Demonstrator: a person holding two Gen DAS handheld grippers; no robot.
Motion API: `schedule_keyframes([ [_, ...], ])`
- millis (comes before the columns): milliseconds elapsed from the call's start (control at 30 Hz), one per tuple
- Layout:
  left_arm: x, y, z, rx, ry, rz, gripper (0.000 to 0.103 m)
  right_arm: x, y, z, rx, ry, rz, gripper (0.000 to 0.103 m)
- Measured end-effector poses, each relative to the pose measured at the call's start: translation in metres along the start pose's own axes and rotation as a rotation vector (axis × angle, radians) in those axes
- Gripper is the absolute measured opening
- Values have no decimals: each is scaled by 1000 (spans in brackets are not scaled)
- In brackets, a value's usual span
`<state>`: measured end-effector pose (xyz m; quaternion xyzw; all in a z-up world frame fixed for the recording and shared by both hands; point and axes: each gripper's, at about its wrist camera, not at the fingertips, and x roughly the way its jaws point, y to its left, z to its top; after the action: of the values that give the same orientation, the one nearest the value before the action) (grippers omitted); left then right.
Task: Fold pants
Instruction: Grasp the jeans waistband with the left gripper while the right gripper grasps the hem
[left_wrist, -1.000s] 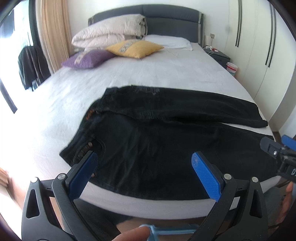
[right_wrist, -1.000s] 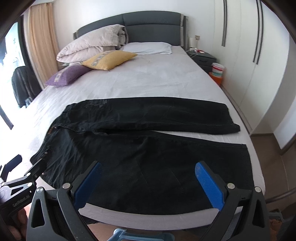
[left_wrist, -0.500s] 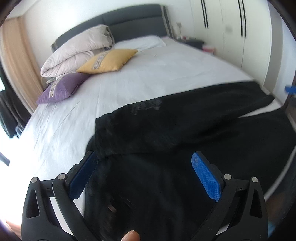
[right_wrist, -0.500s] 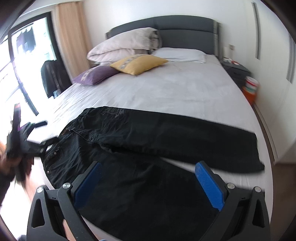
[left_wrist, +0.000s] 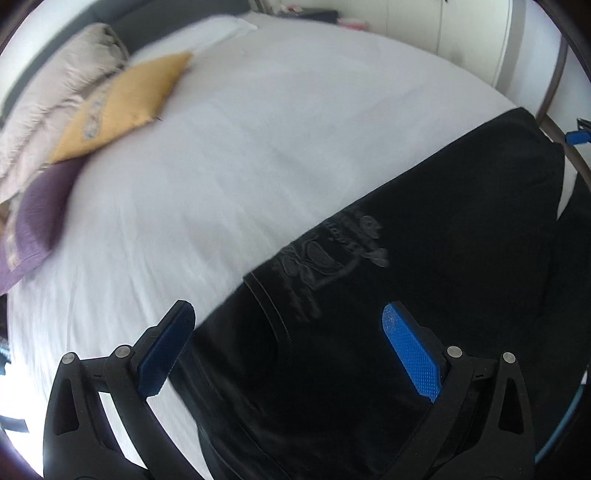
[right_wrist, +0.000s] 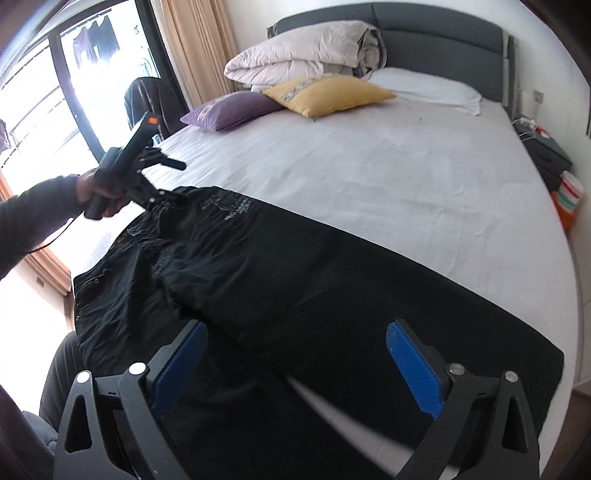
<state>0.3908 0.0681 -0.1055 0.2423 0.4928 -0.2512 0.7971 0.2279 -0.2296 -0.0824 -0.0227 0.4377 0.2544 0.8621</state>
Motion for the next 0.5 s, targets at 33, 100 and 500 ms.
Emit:
schedule_keyframes([
  [33, 6, 2, 3, 16, 10, -11, 102, 5, -5, 2, -6, 7, 10, 97],
  [100, 24, 14, 12, 45, 46, -61, 96, 17, -15, 8, -26, 26, 32, 97],
  [500, 99, 62, 27, 18, 234, -327, 75, 66, -55, 52, -106, 76, 166, 97],
])
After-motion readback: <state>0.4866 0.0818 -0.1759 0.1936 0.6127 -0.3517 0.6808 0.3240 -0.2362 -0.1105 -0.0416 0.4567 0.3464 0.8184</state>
